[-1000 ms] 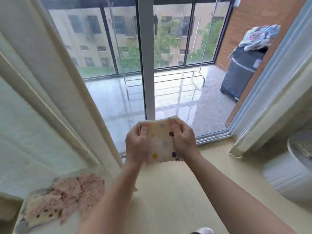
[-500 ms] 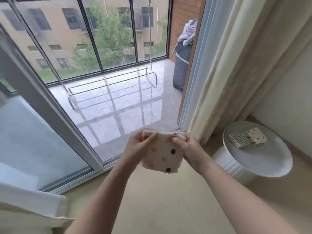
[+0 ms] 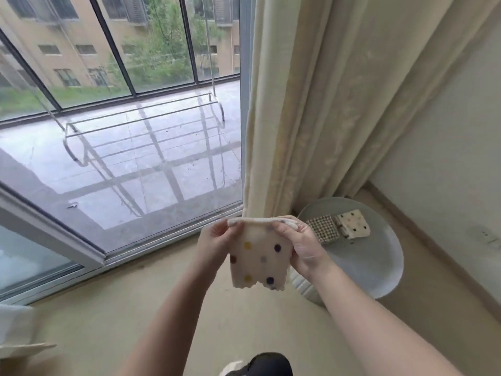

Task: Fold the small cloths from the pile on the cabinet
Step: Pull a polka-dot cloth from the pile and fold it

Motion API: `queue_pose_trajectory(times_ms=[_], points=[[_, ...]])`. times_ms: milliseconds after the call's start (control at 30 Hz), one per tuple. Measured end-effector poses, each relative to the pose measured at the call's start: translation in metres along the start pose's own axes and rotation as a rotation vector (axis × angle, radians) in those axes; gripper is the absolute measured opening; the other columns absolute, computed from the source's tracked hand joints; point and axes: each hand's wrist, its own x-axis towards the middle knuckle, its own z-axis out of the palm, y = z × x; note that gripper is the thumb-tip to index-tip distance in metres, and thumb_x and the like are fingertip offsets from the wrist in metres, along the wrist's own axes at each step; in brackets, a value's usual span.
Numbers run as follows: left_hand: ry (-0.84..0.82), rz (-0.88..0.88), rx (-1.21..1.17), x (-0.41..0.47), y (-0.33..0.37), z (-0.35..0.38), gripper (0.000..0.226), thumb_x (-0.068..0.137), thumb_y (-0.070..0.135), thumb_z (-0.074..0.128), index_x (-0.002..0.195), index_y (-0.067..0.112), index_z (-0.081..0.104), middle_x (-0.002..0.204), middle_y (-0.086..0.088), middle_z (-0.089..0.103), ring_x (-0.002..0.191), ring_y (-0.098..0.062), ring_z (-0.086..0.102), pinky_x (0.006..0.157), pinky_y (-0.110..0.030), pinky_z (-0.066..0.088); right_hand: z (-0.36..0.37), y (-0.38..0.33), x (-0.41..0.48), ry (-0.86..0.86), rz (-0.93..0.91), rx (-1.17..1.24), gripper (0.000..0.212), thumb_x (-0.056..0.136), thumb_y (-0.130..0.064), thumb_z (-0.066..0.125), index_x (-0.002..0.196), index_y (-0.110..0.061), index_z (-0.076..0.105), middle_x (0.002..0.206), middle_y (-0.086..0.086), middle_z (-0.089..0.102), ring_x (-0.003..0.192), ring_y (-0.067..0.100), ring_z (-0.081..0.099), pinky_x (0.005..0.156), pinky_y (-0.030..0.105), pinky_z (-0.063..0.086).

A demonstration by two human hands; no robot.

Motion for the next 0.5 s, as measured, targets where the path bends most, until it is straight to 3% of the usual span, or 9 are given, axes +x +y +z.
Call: queue_pose_trajectory(times_ms=[167,300,367,433,500], points=[[0.123,-0.112,0.026,0.068,-0.033,0.098,0.024,0.09,0.027,0.062,0.067,0.023,0.07,0.056,0.012,0.052,0.057,-0.011,0.043,0.05,-0.026,0.031,-0.099,-0.026,0.047,0.13,0.134,0.009,0.012,0.081,-0.013,0.07,0.091,-0.007,0.067,0.078,0.01,0.07,0.064,0.018,0.066,0.062,0.029,0.056],[0.129,-0.206,0.039,0.127,-0.054,0.172,0.022,0.096,0.024,0.057,0.078,0.018,0.07,0.058,0.012,0.057,0.059,-0.01,0.048,0.048,-0.023,0.035,-0.184,-0.056,0.088,0.165,0.309,-0.091,0.014,0.083,-0.015,0.072,0.097,-0.013,0.067,0.086,0.007,0.074,0.075,0.019,0.069,0.065,0.032,0.056],[0.087,-0.276,0.032,0.152,-0.058,0.205,0.027,0.091,0.039,0.06,0.087,0.015,0.071,0.069,0.004,0.059,0.065,-0.012,0.051,0.053,-0.023,0.039,-0.221,-0.07,0.108,0.178,0.346,-0.155,0.018,0.091,-0.014,0.067,0.109,-0.012,0.066,0.097,0.009,0.074,0.087,0.022,0.068,0.074,0.034,0.056],[-0.006,-0.363,0.002,0.175,-0.064,0.236,0.046,0.078,0.054,0.064,0.094,0.011,0.069,0.078,-0.002,0.058,0.072,-0.016,0.051,0.064,-0.031,0.044,-0.254,-0.082,0.128,0.258,0.313,-0.152,0.015,0.096,-0.014,0.061,0.11,-0.015,0.064,0.103,0.009,0.073,0.093,0.024,0.068,0.084,0.039,0.055],[-0.07,-0.43,0.037,0.195,-0.073,0.267,0.043,0.08,0.044,0.066,0.094,0.003,0.066,0.079,-0.005,0.057,0.073,-0.019,0.053,0.071,-0.041,0.048,-0.284,-0.088,0.147,0.35,0.271,-0.223,0.01,0.098,-0.017,0.058,0.105,-0.021,0.064,0.107,0.007,0.071,0.098,0.025,0.066,0.091,0.042,0.053]])
